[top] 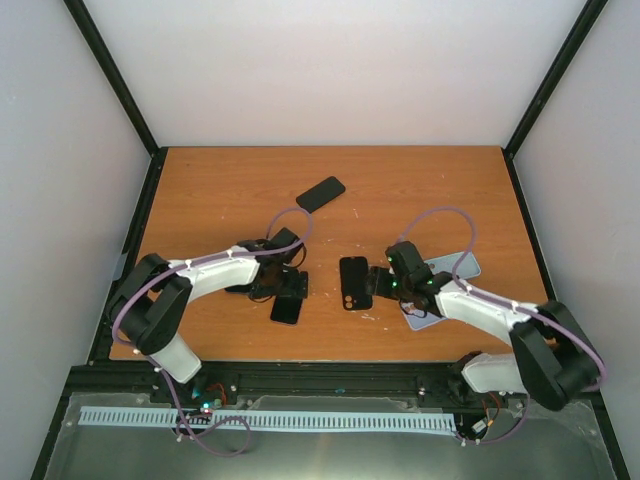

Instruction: Put the phone into the phone case

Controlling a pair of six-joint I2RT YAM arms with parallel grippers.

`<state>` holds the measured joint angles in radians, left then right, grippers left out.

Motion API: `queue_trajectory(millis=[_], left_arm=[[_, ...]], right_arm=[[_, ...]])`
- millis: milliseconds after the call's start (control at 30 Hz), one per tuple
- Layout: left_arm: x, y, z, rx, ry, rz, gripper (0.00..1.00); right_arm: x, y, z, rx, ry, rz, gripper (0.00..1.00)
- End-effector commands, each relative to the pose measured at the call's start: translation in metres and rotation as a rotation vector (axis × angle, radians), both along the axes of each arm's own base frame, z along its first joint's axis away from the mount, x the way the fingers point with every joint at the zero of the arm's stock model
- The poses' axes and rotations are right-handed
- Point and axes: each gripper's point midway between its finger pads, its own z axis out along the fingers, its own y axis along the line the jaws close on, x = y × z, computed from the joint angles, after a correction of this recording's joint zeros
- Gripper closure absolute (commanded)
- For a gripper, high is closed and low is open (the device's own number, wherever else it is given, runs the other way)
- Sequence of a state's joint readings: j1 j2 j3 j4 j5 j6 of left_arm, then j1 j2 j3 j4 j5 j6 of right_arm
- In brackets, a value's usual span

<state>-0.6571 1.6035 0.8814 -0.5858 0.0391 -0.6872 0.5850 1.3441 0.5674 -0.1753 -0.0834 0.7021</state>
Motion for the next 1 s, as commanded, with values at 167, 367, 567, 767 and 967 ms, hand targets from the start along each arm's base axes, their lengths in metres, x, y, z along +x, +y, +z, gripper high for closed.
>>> queue_trajectory(millis=[167,367,567,767,967], left_arm=[[-0.011,-0.015,-0.004,0.118,0.049,-0.112,0.0],[-0.007,-0.014,-0.009,0.16,0.057,-0.109,0.03],[-0.01,-0.005,-0.024,0.214,0.079,-0.107,0.07],[-0.003,-0.011,-0.02,0.202,0.05,-0.131,0.24],[0.003,-0.013,-0.011,0.195,0.015,-0.125,0.29]], right_arm=[[-0.007,-0.043,0.035,-0.052,-0.158,-0.137,0.13],[-0.007,-0.055,0.055,-0.044,-0.238,-0.18,0.12],[-0.011,-0.054,0.051,-0.044,-0.222,-0.164,0.12],[-0.014,-0.05,0.044,-0.028,-0.204,-0.144,0.12],[-0.015,-0.034,0.029,0.024,-0.153,-0.11,0.18]])
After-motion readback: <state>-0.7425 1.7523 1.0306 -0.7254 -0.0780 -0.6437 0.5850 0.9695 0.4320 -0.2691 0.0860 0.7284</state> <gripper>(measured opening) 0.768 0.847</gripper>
